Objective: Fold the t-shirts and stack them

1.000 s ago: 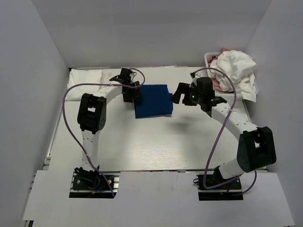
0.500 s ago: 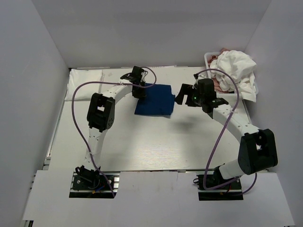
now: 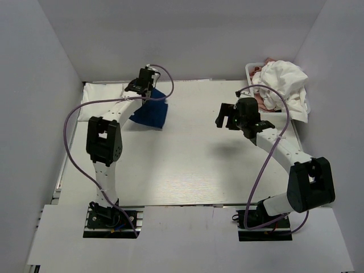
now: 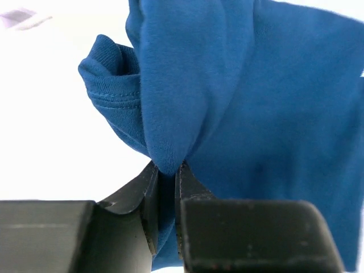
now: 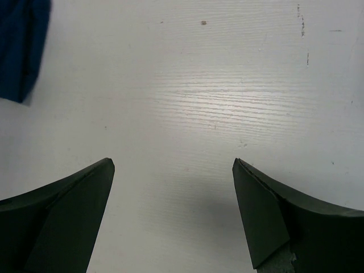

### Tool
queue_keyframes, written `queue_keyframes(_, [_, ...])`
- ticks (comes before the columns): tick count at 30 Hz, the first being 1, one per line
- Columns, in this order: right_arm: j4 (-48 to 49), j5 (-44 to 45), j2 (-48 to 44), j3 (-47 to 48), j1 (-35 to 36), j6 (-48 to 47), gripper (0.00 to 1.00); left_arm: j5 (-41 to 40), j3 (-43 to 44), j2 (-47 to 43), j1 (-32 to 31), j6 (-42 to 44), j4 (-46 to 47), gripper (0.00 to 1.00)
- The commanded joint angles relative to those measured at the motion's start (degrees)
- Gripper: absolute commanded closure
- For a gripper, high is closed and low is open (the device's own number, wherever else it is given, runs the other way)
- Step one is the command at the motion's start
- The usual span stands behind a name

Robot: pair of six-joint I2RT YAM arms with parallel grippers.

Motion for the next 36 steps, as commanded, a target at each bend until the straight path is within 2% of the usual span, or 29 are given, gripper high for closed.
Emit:
queue_keyframes(1, [1.06,1.72,0.77,1.14,-0.5,-1.01,0.1,-5.5,-2.33,-7.86,2.24,9.44,8.07,1.0])
queue_keyframes(5, [0.0,0.49,2.53,2.02,-0.41,-1.01,0.1,-4.96,-3.75,-10.33,4.7,14.03,10.2,1.0])
queue_keyframes(10, [-0.26,-0.13,3.06,2.37,-0.41,-0.83,0.1,-3.38,-0.15,-10.33,7.6,16.05,8.97,1.0])
queue_keyframes(19, [-1.4,0.13,4.11,2.72,-0.41,-0.31,0.1,1.8,2.23,-12.97,9.54,16.05,5.2,1.0])
queue_keyframes(28, [-1.85,-0.3,4.03,2.72,-0.32,0.22,0.1,1.8,6.0,-14.2,10.68,14.65,1.86,1.0])
queue_keyframes(36, [-2.55,0.13,5.43,3.6,-0.41,0.31,0.1,4.79,6.01,-13.59,14.28,14.13,1.23,1.0])
